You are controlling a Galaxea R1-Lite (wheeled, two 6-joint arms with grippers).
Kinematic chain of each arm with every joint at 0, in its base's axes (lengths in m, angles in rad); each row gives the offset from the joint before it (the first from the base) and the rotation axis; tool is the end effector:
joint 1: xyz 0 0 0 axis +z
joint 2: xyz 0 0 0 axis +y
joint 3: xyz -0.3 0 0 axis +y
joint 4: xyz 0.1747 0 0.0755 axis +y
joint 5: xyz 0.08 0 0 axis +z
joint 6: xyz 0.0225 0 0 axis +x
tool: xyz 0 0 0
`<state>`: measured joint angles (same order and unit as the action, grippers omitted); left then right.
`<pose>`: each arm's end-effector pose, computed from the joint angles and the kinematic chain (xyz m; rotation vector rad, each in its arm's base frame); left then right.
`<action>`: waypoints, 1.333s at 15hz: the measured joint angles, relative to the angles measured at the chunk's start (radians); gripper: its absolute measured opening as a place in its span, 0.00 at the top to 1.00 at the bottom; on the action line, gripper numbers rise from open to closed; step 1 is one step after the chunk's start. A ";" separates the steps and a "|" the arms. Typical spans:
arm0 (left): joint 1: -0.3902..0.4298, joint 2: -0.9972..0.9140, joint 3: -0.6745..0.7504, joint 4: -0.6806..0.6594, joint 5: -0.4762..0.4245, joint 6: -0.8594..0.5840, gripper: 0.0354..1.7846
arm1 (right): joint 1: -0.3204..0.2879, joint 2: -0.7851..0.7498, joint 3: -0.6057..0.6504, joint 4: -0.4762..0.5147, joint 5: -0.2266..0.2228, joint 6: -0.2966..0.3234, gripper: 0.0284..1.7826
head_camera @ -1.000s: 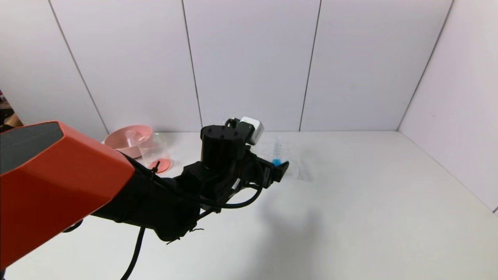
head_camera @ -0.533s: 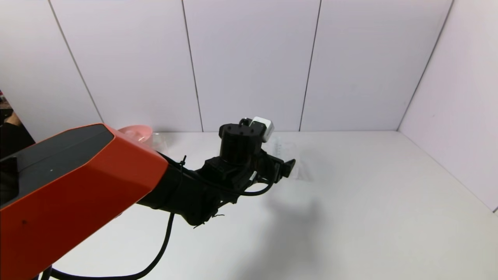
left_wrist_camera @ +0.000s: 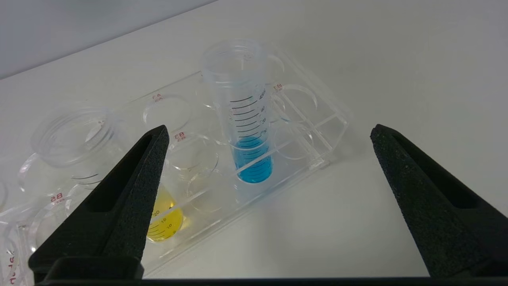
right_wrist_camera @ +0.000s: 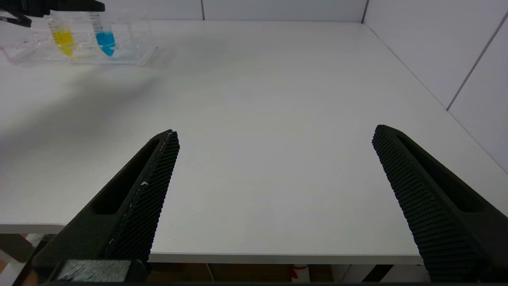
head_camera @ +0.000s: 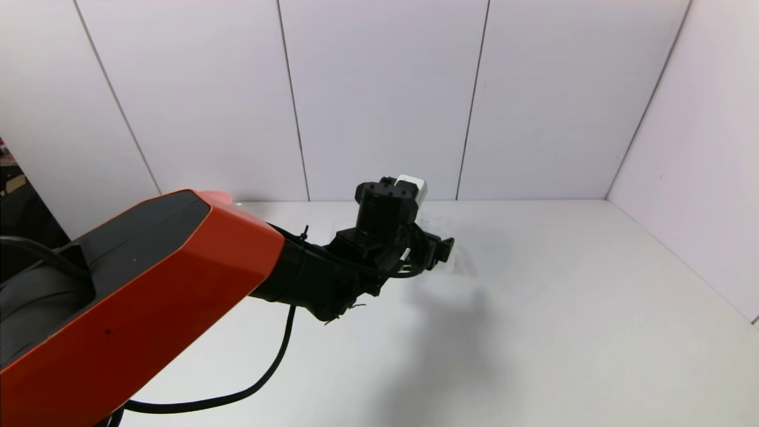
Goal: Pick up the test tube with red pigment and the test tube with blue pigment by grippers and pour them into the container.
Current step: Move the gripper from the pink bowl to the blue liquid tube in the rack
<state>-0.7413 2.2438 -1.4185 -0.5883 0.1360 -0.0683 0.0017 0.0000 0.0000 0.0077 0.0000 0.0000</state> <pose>0.3417 -0.3086 0.1334 0.0363 0.2382 -0.5944 -0.0228 0.0000 0.0747 0.0000 0.0077 0.0017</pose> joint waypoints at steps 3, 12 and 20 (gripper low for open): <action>0.003 0.042 -0.087 0.022 -0.002 0.001 0.01 | 0.000 0.000 0.000 0.000 0.000 0.000 0.00; 0.016 0.141 -0.246 0.097 0.004 0.000 0.01 | 0.000 0.000 0.000 0.000 0.000 0.000 0.00; 0.033 0.149 -0.244 0.084 0.006 0.001 0.01 | 0.000 0.000 0.000 0.000 0.000 0.000 0.00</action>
<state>-0.7085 2.3930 -1.6630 -0.5045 0.1419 -0.0677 0.0013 0.0000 0.0000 0.0077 0.0000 0.0000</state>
